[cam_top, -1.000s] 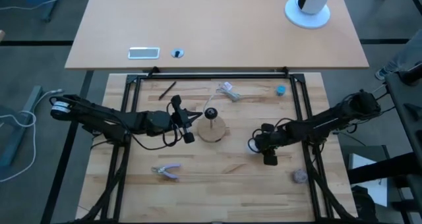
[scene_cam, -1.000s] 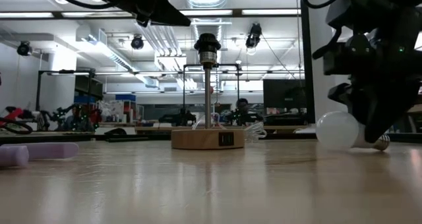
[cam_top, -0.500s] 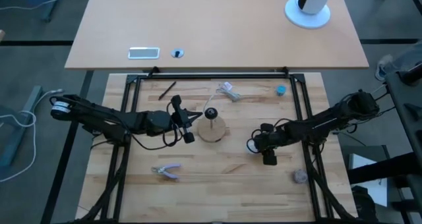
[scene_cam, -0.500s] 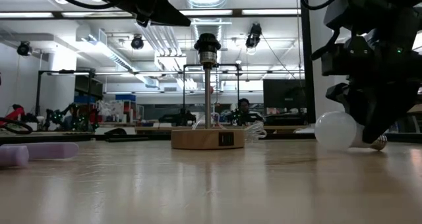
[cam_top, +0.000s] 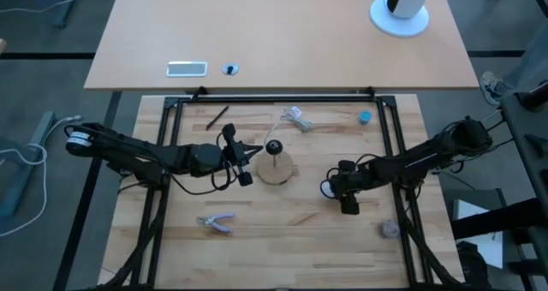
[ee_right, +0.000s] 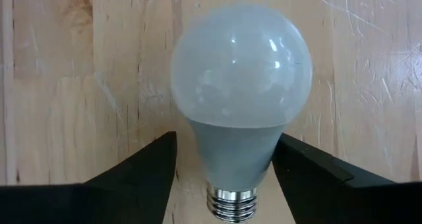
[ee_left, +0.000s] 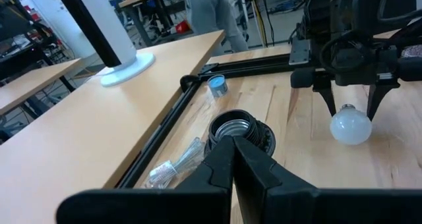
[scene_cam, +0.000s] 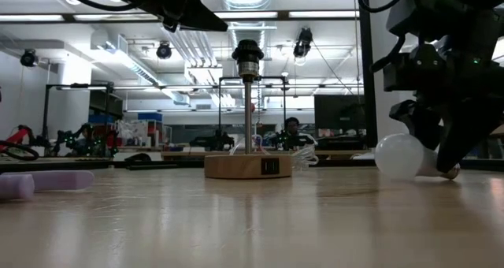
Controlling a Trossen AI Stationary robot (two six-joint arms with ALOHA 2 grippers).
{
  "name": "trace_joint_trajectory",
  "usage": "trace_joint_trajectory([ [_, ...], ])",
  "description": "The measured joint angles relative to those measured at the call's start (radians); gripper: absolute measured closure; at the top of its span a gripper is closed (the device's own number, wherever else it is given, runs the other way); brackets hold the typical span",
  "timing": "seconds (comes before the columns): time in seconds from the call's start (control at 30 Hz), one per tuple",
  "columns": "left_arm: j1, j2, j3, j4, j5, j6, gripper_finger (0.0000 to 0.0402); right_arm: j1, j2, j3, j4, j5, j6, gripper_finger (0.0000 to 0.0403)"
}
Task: Screw lightbulb
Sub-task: Remove the lightbulb from the lamp, then return to Home Position
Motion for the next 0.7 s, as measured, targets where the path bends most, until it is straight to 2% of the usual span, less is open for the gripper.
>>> trace_joint_trajectory([
  [0.2, 0.000, 0.000, 0.000, 0.000, 0.000, 0.002, 0.0401, 0.000, 0.000, 0.027, -0.046, 0.005, 0.006, 0.0150],
  [0.7, 0.000, 0.000, 0.000, -0.006, 0.000, 0.002, 0.0401, 0.005, -0.001, 0.122, -0.191, 0.026, 0.030, 0.0146],
])
